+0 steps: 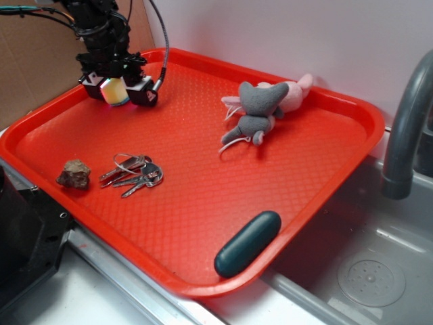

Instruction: Grab the green sponge.

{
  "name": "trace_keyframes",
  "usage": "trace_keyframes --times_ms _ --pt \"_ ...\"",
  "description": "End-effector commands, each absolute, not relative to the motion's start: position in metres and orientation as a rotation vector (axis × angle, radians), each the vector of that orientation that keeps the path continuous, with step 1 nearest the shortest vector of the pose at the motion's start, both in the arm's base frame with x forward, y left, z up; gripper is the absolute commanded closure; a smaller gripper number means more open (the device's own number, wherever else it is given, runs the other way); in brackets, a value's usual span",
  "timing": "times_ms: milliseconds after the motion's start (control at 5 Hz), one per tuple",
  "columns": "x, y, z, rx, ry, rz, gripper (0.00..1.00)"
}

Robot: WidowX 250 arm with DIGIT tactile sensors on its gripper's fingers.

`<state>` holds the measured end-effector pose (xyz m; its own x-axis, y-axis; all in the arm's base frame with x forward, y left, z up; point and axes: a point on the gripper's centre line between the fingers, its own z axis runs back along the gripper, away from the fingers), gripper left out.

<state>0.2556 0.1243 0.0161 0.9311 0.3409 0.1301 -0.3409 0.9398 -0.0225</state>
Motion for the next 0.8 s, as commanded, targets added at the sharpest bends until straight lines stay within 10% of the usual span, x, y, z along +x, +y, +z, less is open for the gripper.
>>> trace_keyframes --times_ms 0,600 --pt "0.245 0.118 0.058 0.087 -0.127 0.303 1.00" --pt "0.219 0.082 0.145 -0.056 -0.281 0.138 1.00"
